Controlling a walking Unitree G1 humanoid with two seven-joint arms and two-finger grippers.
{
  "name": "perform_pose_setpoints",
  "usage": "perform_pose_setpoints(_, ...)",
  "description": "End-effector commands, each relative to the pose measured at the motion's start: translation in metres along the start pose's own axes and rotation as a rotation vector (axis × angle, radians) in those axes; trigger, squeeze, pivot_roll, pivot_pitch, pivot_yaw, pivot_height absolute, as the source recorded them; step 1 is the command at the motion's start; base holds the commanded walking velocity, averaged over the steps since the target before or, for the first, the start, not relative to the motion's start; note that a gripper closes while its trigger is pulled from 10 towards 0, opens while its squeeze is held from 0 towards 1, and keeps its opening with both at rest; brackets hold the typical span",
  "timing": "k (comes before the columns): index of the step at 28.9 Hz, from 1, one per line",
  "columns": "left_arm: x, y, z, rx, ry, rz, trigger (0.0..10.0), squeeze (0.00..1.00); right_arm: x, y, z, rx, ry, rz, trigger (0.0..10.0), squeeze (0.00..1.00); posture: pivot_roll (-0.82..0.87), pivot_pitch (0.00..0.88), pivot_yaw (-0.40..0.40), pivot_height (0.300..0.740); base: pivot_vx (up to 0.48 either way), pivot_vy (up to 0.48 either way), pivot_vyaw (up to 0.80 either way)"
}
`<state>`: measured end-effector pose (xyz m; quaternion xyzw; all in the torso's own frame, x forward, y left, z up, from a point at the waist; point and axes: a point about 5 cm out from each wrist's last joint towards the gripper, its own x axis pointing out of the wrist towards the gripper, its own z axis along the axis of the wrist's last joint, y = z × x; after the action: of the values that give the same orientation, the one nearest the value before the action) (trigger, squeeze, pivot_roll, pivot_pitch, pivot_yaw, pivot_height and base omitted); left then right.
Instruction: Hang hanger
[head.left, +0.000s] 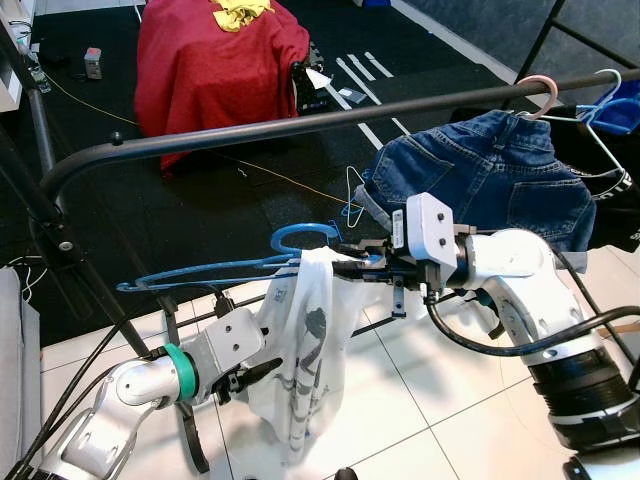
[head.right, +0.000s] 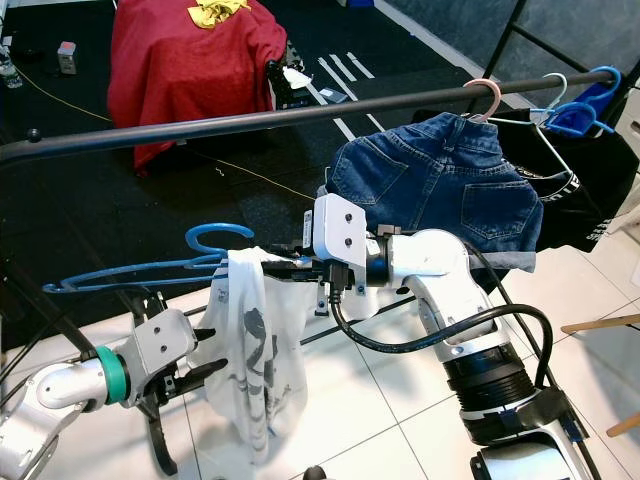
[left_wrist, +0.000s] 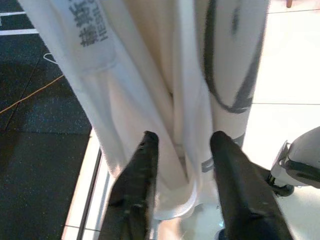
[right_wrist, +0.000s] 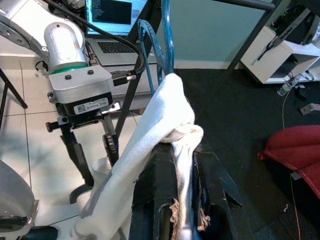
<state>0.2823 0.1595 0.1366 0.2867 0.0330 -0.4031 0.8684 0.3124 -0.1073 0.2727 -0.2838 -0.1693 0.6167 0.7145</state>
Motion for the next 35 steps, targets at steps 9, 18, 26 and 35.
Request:
perform_pose_setpoints(9, 0.011, -0.008, -0.001, -0.024, -0.015, -0.007, 4.8, 0.0, 0.003, 0.0, 0.006, -0.016, -0.031, 0.009, 0.0, 0.0, -0.11, 0.186, 0.026, 0.74, 0.0, 0.0, 0.0)
perform_pose_setpoints(18, 0.019, -0.022, 0.003, -0.059, -0.041, -0.053, 7.0, 0.0, 0.004, -0.004, 0.006, -0.02, -0.031, -0.004, 0.0, 0.0, -0.11, 0.183, 0.023, 0.74, 0.0, 0.0, 0.0)
perform_pose_setpoints(26, 0.015, -0.027, -0.005, -0.053, -0.016, -0.079, 0.0, 0.0, 0.001, -0.006, 0.005, -0.023, -0.02, -0.013, 0.0, 0.0, -0.11, 0.185, 0.025, 0.74, 0.0, 0.0, 0.0)
perform_pose_setpoints(35, -0.014, -0.013, -0.031, 0.053, 0.11, -0.113, 0.0, 0.0, -0.011, -0.003, 0.003, -0.016, 0.006, -0.027, 0.0, 0.0, -0.11, 0.189, 0.037, 0.74, 0.0, 0.0, 0.0)
